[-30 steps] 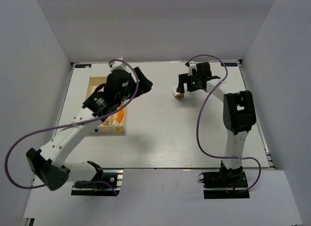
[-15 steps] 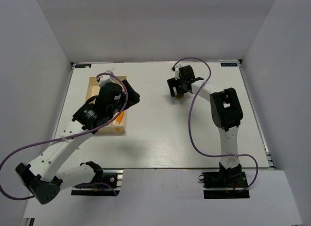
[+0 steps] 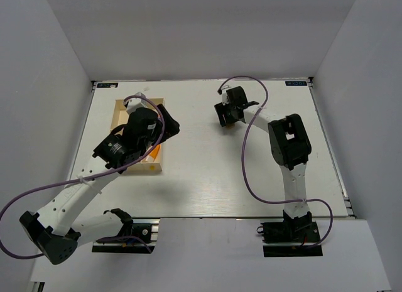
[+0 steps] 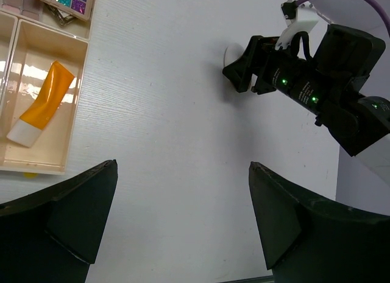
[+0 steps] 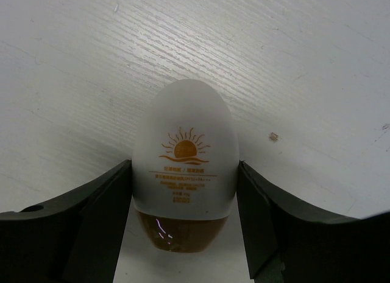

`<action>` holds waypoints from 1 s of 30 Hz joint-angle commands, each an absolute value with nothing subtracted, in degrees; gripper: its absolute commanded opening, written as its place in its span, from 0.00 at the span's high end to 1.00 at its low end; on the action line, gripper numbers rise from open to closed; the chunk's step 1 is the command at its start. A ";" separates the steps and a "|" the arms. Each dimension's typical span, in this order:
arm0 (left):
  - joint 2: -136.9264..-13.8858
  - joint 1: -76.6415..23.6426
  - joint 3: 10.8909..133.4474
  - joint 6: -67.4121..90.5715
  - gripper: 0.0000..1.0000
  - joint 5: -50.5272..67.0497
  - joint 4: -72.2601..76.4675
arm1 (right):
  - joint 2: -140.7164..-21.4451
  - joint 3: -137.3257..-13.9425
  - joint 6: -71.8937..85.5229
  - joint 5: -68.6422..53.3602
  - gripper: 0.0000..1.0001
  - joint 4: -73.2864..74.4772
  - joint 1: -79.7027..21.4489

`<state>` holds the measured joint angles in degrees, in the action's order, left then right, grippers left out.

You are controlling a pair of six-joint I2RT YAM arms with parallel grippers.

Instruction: Organize the makeup

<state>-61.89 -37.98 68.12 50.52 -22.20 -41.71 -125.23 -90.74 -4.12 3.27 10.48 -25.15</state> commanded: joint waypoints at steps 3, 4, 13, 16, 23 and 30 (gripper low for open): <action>-58.28 -37.97 68.29 51.06 0.02 -24.26 -42.28 | -121.47 -90.00 -8.35 0.63 0.85 11.16 -25.40; -57.92 -37.97 68.29 50.98 0.02 -24.34 -42.19 | -120.68 -90.26 -9.13 -5.74 0.86 12.38 -25.40; -50.81 -37.97 66.71 47.99 0.02 -24.00 -34.82 | -110.66 -94.13 -15.03 -39.53 0.92 17.05 -31.62; -49.40 -38.49 66.62 47.20 0.02 -23.38 -33.40 | -111.44 -96.76 -15.38 -44.81 0.93 16.79 -34.88; -47.03 -38.50 67.24 47.02 0.02 -22.24 -34.10 | -120.13 -105.46 -11.54 -44.74 0.92 12.67 -44.64; -42.10 -38.50 64.78 48.34 0.02 -22.33 -34.98 | -126.91 -108.89 -3.96 -35.43 0.91 2.03 -50.88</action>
<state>-44.47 -38.26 65.47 48.07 -22.90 -34.74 -125.27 -105.60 -7.90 -39.33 8.58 -50.37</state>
